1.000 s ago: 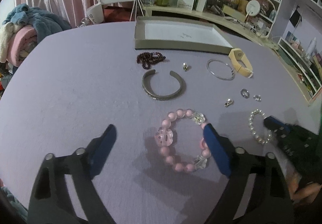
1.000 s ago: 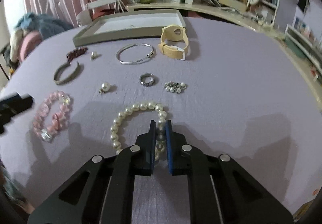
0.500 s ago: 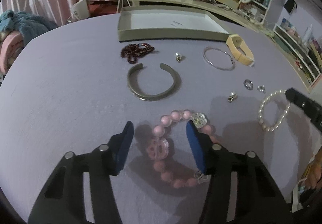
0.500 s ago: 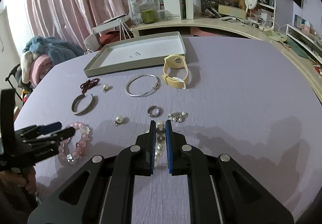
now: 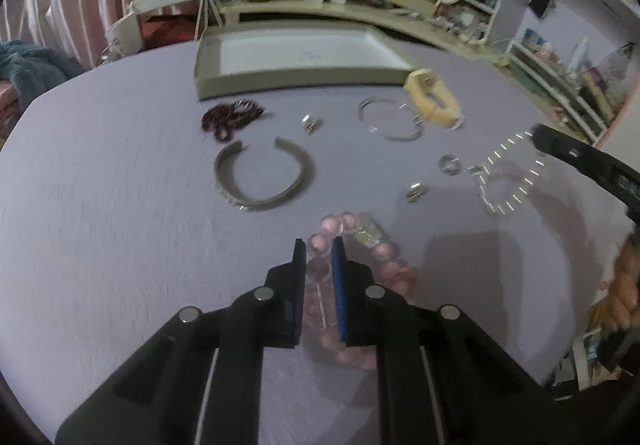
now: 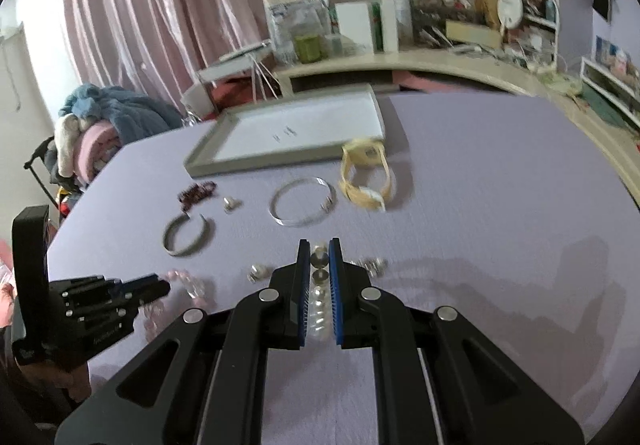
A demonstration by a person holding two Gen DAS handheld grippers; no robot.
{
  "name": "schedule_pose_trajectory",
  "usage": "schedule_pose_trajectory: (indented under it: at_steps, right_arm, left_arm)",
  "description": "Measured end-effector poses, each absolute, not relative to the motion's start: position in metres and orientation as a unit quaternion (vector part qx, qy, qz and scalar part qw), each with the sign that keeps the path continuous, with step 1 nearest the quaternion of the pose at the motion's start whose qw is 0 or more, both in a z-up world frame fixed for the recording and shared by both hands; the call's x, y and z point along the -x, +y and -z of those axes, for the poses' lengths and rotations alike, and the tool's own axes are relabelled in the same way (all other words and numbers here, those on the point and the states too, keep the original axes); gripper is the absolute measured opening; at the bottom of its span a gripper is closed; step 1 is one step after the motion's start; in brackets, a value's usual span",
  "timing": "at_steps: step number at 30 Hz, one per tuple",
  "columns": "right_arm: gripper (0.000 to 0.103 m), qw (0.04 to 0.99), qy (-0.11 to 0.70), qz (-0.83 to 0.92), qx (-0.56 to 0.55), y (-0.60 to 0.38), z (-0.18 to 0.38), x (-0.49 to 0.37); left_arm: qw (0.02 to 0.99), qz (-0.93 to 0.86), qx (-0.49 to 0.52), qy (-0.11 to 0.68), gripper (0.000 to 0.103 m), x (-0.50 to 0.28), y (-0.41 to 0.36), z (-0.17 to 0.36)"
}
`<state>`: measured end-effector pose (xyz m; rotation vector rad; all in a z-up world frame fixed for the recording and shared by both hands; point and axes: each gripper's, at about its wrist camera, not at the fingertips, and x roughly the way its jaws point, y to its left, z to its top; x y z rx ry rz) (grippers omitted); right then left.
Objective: Organize jewelry
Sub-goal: 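Carry both bracelets into the white tray and open both tools to release them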
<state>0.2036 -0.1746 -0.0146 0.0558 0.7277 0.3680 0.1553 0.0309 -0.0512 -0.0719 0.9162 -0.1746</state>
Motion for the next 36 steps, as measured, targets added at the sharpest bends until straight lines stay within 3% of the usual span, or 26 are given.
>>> schedule_pose_trajectory:
  at_steps: [12,22,29,36]
  right_arm:
    - [0.010,0.931,0.303,-0.201,-0.023,-0.166,-0.035,-0.240]
    - [0.010,0.936,0.291,-0.197,-0.031,-0.160,-0.056,-0.297]
    - [0.010,0.934,0.296,-0.197,-0.020,-0.143,-0.058,-0.346]
    - [0.010,0.917,0.343,-0.202,-0.021,-0.118,-0.026,-0.407]
  left_arm:
    - [0.921,0.112,0.053,0.369,0.013,-0.160,0.030,-0.032]
    - [0.936,0.104,0.036,0.334,0.013,-0.231,0.043,-0.083]
    - [0.937,0.102,0.035,0.332,0.013,-0.299,0.050,-0.090]
    - [0.929,0.102,0.041,0.354,0.013,-0.363,0.058,-0.069]
